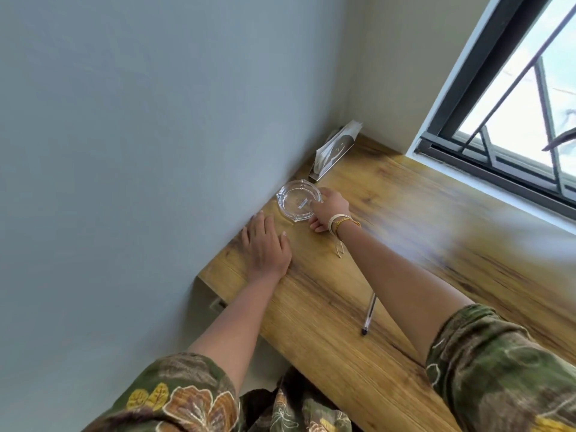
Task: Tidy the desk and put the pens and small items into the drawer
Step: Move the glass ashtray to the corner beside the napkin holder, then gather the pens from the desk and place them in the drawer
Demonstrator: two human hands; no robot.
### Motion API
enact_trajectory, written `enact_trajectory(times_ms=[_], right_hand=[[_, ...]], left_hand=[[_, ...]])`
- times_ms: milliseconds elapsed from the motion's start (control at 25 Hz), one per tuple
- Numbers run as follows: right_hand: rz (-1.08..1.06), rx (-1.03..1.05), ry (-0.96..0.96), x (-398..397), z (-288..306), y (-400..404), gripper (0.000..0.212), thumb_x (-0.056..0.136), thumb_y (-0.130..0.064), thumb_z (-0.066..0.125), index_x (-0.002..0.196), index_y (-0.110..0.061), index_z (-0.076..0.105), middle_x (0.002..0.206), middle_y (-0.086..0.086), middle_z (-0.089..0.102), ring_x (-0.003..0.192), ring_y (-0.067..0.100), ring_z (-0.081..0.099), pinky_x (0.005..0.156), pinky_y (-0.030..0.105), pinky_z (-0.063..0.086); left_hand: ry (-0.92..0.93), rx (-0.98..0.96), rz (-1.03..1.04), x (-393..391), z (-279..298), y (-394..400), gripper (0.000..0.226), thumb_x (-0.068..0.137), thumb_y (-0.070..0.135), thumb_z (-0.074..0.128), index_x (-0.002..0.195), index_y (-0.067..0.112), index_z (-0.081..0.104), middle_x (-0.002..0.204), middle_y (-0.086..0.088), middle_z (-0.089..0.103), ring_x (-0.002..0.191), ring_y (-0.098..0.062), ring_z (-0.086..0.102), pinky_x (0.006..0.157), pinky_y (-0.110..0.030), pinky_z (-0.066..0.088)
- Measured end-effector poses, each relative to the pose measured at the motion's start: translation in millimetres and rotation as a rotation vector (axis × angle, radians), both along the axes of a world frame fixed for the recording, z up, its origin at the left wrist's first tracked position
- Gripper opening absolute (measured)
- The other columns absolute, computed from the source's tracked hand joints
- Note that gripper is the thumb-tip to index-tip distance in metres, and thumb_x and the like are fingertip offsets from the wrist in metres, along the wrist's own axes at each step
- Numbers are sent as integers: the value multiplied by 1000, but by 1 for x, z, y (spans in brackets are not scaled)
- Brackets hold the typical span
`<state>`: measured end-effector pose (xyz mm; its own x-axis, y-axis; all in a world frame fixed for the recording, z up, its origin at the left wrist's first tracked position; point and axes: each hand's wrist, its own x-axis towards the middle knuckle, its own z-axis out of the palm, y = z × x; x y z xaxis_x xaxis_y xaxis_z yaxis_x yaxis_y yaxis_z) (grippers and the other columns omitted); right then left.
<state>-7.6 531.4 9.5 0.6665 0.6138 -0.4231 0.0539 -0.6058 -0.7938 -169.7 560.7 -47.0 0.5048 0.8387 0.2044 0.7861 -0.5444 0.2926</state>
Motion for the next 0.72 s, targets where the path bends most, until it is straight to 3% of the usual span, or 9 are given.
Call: enact_trajectory(times_ms=[120, 200, 360, 520, 720], right_hand=[[0, 19, 11, 0, 0, -7, 40, 95, -35, 47, 130, -18, 48, 70, 11, 73, 53, 20, 70, 47, 28, 56], [-30, 40, 17, 3, 2, -17, 35, 95, -39, 44, 119, -15, 52, 71, 11, 73, 54, 21, 70, 48, 29, 57], [-129, 67, -172, 16, 2, -51, 30, 95, -34, 44, 97, -11, 63, 69, 8, 70, 52, 20, 64, 57, 37, 60], [-302, 99, -254, 32, 2, -96, 34, 93, -28, 44, 79, -9, 68, 65, 11, 71, 52, 23, 63, 64, 39, 58], [-489, 107, -235, 34, -2, -159, 28, 92, -24, 48, 80, -13, 70, 60, 5, 69, 49, 19, 61, 62, 34, 55]], left_hand=[[-24, 7, 0, -1, 1, -1, 44, 87, 30, 50, 124, 6, 54, 131, -13, 53, 125, -30, 48, 105, -45, 37], [-80, 9, 5, 0, 7, -5, 28, 85, 25, 53, 105, 6, 55, 110, -12, 56, 102, -29, 54, 88, -40, 44], [-275, 34, -158, 16, 16, -36, 16, 76, 10, 62, 87, 8, 52, 92, -11, 53, 81, -26, 51, 72, -38, 47], [-376, -114, -455, 43, 25, -74, 7, 84, 3, 59, 90, 5, 55, 93, -11, 54, 75, -19, 55, 66, -26, 52], [-167, -341, -615, 58, 32, -108, 28, 85, 34, 66, 103, 14, 57, 74, 0, 60, 64, -19, 58, 55, -32, 50]])
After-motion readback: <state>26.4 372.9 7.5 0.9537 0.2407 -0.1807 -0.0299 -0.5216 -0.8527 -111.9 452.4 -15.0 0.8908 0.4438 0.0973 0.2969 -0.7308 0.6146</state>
